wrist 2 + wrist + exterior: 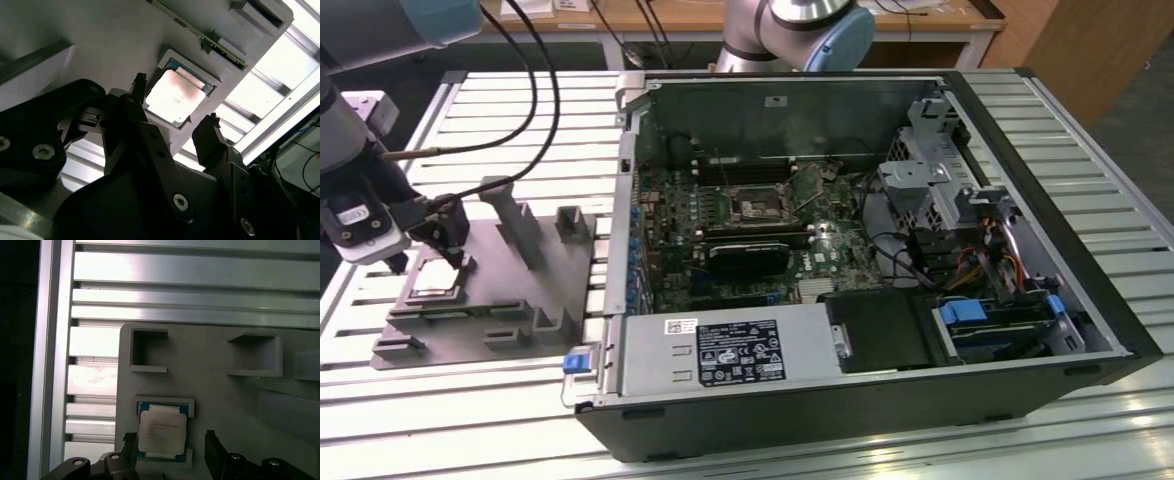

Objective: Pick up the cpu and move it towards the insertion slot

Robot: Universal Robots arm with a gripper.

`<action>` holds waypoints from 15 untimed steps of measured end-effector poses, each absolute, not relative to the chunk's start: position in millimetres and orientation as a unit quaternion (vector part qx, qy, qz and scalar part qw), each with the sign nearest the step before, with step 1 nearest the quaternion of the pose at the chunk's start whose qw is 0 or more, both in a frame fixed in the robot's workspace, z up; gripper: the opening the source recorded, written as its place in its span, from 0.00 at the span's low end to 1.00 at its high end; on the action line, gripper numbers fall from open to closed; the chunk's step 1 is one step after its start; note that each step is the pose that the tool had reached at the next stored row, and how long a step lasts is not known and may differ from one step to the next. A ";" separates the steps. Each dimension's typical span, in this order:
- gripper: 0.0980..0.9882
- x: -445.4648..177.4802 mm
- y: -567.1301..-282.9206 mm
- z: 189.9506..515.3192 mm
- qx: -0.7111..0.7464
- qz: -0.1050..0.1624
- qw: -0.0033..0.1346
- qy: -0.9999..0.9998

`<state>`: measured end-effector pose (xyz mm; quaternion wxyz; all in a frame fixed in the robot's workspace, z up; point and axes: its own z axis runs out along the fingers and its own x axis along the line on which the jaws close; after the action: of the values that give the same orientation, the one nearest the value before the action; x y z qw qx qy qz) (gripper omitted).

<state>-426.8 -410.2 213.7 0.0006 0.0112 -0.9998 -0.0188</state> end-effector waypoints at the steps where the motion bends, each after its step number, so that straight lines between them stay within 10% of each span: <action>1: 0.62 -427.2 -410.2 212.3 0.011 -0.019 0.001 -1.000; 15: 0.70 -429.7 -410.1 192.3 0.011 -0.019 0.001 -1.000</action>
<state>-429.7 -410.1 192.3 0.0007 0.0107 -0.9998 -0.0188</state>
